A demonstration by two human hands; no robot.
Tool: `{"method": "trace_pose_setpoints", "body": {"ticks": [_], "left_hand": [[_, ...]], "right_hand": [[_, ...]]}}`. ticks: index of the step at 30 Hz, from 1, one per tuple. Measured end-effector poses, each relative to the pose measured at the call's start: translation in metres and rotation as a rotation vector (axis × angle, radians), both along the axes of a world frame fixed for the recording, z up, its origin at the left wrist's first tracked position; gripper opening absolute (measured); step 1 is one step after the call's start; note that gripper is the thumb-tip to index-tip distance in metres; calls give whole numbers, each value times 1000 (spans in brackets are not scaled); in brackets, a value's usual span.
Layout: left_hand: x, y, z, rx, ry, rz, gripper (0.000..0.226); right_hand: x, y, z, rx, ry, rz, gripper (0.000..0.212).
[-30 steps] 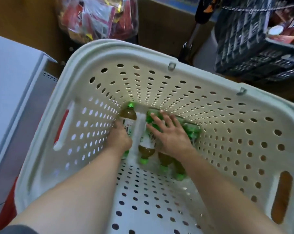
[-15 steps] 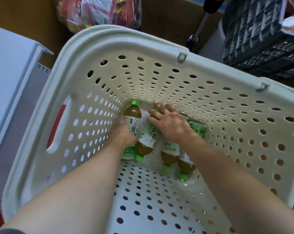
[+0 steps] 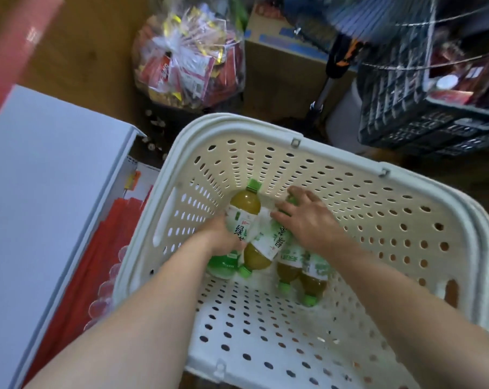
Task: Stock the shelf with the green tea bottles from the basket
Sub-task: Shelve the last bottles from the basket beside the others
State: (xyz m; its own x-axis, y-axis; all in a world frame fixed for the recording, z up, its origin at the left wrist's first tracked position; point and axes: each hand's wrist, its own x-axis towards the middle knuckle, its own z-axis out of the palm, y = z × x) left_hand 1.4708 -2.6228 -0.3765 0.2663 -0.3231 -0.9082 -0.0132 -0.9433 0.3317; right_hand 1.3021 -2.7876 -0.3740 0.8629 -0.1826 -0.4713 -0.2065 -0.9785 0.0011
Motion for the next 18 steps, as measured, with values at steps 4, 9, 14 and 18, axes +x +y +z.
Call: {"method": "trace_pose_setpoints", "body": {"ticks": [4,9,14,18], "left_hand": [[6,17,52,-149,48,109,81],[3,30,118,-336,107,284,72],[3,49,186,-547,152,385,76],[0,58,240,-735,127,438,71]], "right_hand": [[-18,-8,50,0,-17,-47,71],[-40,-8,117,15,-123,-116,84],[-72,1,162,116,-261,-342,84],[-67,31,206,323,-441,-530,68]]}}
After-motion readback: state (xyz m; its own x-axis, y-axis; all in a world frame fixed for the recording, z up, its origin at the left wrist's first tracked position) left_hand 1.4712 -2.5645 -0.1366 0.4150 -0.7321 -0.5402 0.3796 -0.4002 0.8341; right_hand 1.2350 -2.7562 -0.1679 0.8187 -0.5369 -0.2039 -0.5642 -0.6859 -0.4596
